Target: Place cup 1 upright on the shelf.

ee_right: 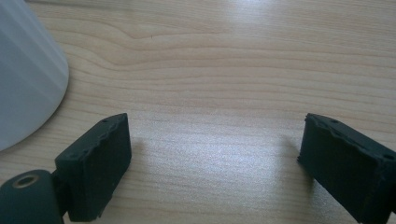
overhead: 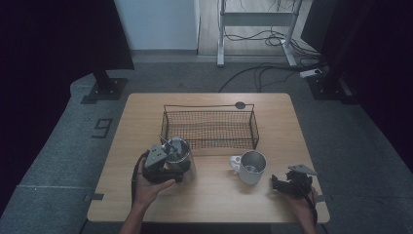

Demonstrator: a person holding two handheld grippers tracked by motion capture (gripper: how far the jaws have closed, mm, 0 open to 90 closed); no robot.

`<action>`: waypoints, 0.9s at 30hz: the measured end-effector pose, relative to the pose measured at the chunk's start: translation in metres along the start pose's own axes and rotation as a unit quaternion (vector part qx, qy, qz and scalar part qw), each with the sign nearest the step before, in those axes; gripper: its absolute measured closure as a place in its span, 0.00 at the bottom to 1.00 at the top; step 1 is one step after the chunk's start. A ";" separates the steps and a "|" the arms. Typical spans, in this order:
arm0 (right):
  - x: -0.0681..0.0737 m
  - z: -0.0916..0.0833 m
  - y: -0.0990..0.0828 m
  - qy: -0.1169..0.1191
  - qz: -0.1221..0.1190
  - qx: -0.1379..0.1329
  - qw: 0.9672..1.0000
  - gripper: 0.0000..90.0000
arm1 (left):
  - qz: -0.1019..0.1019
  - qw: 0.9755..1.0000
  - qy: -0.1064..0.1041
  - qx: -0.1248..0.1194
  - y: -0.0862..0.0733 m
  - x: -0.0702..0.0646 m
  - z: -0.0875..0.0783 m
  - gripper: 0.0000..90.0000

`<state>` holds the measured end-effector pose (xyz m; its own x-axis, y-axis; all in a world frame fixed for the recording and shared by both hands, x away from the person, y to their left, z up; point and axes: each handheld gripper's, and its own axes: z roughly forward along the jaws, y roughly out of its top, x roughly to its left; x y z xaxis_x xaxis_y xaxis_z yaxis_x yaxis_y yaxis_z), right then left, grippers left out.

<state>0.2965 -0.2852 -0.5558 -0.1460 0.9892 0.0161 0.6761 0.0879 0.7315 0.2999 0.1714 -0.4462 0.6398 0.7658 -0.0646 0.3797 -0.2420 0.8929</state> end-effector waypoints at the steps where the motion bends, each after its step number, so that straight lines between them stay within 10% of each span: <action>1: 0.000 0.000 0.000 0.000 0.000 0.000 1.000 0.10 | 0.000 1.000 0.000 -0.001 0.000 0.000 0.000 0.05; 27: 0.000 0.000 0.000 -0.002 0.002 -0.002 1.000 0.11 | 0.003 1.000 0.003 -0.010 0.024 0.011 -0.004 0.05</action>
<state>0.2965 -0.2852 -0.5559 -0.1406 0.9899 0.0176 0.6733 0.0826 0.7348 0.3138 0.1763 -0.4238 0.6380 0.7679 -0.0570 0.3629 -0.2346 0.9018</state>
